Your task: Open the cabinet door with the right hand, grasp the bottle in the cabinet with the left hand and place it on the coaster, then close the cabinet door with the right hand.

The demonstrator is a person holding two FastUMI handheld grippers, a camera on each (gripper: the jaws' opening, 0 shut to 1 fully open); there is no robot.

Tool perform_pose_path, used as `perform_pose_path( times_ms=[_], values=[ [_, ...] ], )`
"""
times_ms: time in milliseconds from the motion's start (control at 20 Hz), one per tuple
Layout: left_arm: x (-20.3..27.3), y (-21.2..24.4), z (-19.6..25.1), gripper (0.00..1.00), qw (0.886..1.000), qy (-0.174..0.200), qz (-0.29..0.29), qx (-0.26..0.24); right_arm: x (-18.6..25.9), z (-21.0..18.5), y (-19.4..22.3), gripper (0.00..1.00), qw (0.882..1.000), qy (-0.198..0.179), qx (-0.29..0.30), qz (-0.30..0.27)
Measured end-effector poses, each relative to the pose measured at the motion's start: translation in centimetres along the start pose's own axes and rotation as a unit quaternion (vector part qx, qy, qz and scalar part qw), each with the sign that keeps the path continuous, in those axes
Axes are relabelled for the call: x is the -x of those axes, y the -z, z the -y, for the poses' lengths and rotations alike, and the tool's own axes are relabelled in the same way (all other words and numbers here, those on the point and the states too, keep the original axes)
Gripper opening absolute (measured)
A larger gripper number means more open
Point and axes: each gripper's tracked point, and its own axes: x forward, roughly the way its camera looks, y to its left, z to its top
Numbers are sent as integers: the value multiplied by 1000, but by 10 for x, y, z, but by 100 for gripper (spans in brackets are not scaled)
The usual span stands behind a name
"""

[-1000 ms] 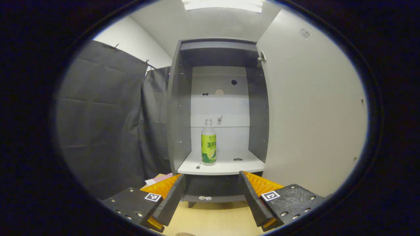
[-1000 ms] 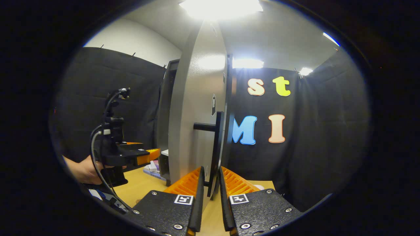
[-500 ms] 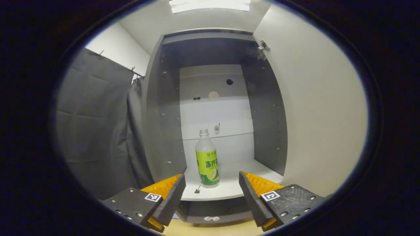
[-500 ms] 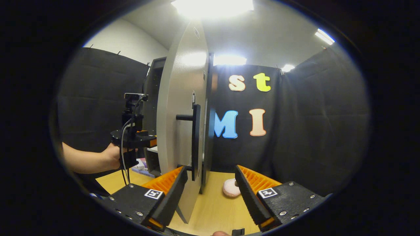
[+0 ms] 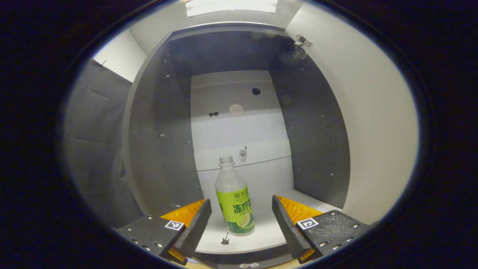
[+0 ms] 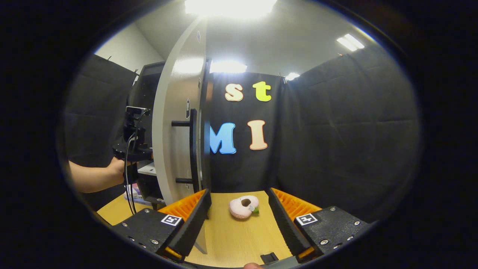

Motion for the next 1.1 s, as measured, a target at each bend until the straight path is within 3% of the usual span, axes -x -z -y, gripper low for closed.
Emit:
perform_pose_path(
  times_ms=[200, 250, 350, 600, 750, 800, 950, 1100],
  values=[
    [-28, 5, -8, 96, 1000, -3, 3, 17, -10, -17, 30, 95, 999, 12, 22, -35],
    [-34, 5, -8, 93, 1000, -2, 4, 17, -11, -21, 39, 95, 998, 8, 21, -52],
    [-46, 2, -14, 96, 1000, -13, 13, 16, -15, -29, 51, 95, 997, -1, 27, -74],
    [-70, 16, -11, 93, 999, -4, 5, 33, -11, -40, 44, 96, 993, -2, 89, -77],
    [-81, 23, -12, 89, 999, -7, 2, 43, -13, -40, 44, 93, 992, 0, 97, -80],
    [-85, 30, -14, 96, 999, -7, -8, 44, -17, -38, 46, 93, 992, 2, 92, -83],
    [-85, 44, -22, 83, 998, -22, -32, 42, -39, -31, 53, 94, 993, 6, 60, -99],
    [-88, 41, -17, 70, 999, -10, -31, 34, -42, -25, 47, 94, 995, 7, 50, -91]
  ],
)
